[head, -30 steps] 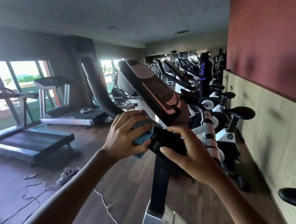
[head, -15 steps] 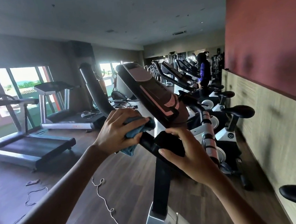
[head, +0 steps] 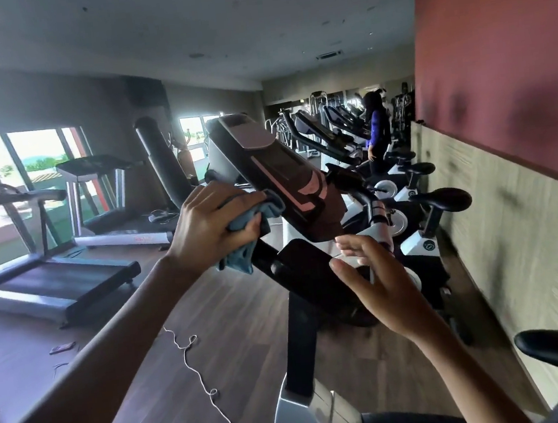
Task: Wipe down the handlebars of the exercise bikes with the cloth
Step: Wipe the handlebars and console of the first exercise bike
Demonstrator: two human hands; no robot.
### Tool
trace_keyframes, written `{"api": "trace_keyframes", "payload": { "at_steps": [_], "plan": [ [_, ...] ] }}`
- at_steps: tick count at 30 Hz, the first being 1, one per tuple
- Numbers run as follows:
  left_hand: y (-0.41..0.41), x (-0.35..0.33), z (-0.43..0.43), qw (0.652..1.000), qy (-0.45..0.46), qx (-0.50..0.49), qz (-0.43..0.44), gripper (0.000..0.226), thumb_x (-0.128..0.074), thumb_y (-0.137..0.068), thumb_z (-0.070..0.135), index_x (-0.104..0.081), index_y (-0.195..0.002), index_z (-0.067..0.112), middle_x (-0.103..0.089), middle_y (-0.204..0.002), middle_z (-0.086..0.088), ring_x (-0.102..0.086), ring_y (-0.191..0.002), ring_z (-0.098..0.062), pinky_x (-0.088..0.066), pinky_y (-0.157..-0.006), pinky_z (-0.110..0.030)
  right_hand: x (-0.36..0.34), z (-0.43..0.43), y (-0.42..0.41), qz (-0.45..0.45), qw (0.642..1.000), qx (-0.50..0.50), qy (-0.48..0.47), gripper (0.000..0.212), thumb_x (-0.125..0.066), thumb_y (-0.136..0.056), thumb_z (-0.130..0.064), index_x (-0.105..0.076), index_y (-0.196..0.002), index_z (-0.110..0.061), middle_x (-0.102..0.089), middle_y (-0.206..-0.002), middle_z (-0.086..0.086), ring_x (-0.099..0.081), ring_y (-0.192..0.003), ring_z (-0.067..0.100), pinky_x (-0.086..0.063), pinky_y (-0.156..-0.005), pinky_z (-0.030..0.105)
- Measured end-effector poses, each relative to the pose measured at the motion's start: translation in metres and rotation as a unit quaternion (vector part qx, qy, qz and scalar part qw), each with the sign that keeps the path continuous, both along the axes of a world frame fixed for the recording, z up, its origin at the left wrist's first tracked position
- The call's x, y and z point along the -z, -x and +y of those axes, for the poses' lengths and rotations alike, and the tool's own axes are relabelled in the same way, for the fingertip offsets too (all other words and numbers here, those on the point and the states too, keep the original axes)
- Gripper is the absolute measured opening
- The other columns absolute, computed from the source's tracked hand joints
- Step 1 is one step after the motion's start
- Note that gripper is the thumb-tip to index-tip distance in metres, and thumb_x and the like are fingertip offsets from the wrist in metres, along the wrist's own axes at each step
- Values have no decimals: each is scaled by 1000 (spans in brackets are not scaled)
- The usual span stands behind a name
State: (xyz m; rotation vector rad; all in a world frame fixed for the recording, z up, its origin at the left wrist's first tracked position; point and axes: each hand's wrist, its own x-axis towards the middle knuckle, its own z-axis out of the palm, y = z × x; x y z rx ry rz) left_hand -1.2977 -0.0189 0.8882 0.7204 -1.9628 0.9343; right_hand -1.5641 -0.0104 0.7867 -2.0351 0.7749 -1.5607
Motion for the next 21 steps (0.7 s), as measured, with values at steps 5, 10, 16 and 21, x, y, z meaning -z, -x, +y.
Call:
{"api": "trace_keyframes", "payload": {
  "at_steps": [5,10,16,21],
  "plan": [
    [72,7,36,994,-86,-53,48,28,-59,-91,29,-72,-112,16,-70,-95,-1,-63,-87,-21,-54,-80,-37,13,-28,27,30,996,-11,-78,53,-46,-79,-70,-56,-115,-32,-62,-117,-12,-55,-113,-2,-43,-93,18],
    [118,53,58,983,-77,-162,40,27,-64,-84,39,-76,-105,26,-71,-107,5,-65,-104,-24,-50,-87,-43,42,-58,53,138,987,2,-82,62,-29,-88,-68,-62,-101,-17,-68,-95,4,-63,-95,16,-47,-86,27],
    [139,89,68,968,-38,-248,33,26,-60,-89,38,-76,-107,28,-67,-126,0,-52,-128,-31,-39,-99,-42,54,-82,53,152,988,-16,34,52,-27,-100,-36,-69,-94,-5,-73,-88,8,-66,-88,29,-42,-95,55],
    [138,82,69,959,-80,-270,39,31,-54,-92,40,-76,-108,26,-66,-127,-2,-53,-127,-34,-41,-100,-45,62,-89,52,63,993,-11,100,38,-36,-97,-20,-71,-83,-12,-73,-77,-3,-68,-76,22,-46,-86,56]
  ]
}}
